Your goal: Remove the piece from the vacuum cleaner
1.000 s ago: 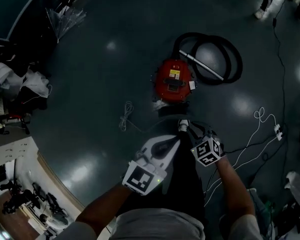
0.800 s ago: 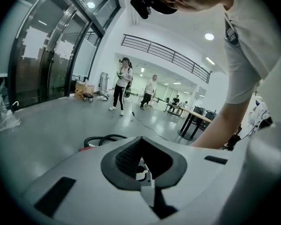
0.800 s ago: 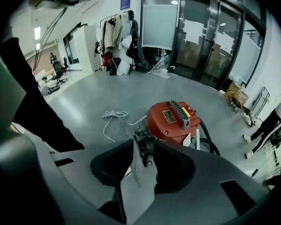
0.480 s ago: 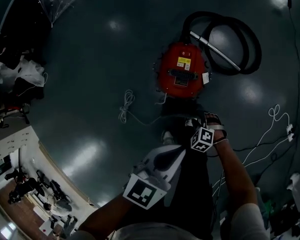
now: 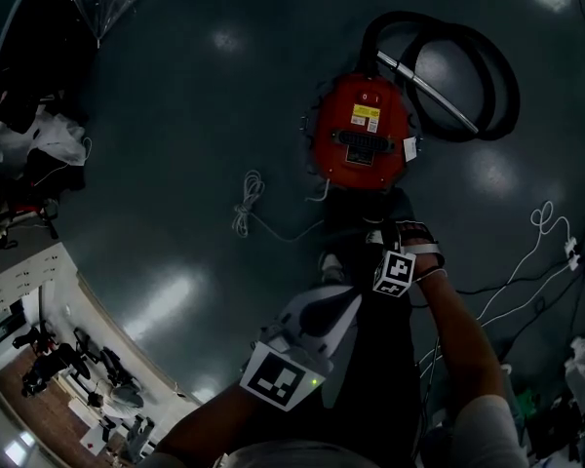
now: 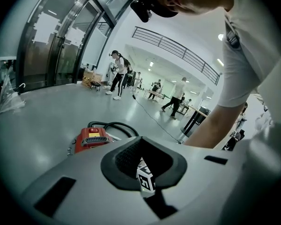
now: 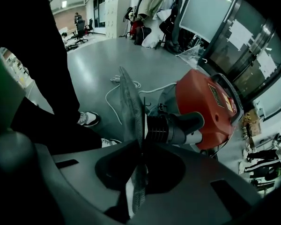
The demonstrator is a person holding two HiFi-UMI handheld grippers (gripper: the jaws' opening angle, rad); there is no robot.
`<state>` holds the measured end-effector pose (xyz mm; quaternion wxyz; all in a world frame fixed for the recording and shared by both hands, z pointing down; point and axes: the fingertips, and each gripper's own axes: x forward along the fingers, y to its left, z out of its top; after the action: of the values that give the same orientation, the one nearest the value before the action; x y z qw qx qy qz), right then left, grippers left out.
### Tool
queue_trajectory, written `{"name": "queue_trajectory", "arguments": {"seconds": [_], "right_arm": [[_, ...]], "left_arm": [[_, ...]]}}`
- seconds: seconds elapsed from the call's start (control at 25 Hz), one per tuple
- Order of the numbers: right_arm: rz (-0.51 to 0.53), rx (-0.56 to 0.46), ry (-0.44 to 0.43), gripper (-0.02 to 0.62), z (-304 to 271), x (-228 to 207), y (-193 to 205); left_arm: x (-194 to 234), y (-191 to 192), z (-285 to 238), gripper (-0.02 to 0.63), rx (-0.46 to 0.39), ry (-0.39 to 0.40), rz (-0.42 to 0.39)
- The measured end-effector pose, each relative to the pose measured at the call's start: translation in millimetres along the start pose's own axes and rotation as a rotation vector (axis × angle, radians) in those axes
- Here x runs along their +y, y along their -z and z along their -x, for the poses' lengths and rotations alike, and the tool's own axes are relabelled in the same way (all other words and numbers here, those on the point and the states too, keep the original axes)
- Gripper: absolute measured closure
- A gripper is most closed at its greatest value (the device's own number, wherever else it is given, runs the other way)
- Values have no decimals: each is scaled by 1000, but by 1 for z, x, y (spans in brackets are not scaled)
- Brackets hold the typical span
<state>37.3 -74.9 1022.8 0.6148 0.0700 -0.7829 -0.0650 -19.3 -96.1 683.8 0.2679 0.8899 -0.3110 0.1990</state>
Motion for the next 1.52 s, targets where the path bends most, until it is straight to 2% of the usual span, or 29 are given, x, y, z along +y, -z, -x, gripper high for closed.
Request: {"name": "queue_trajectory", "arguments": {"seconds": [0.32,0.52,0.72,0.84,1.04,1.24,1.52], "right_arm": [[-40,9,-78,554,5,13,-5],[-104,21,-86,555,11,22,-9],[-107,-2,-175,557,25,54,-21],[-212,-18,-161,556,47,59,-23],[-284,-79,-164,556,134,49,-49],[-391,-157,-171,556,254,28,-86],[-544,-262,-113,555,412,4,-133]], "left_arm": [[-9,2,13,600,-14,4,2],[-17,5,24,600,-13,9,4],[-22,4,34,600,-27,3,5],[-25,-1,44,600,-43,3,-17],[-45,-20,74,600,-57,7,-47],[-81,-67,116,600,-89,27,-74],[-125,-123,168,600,-111,39,-64]]}}
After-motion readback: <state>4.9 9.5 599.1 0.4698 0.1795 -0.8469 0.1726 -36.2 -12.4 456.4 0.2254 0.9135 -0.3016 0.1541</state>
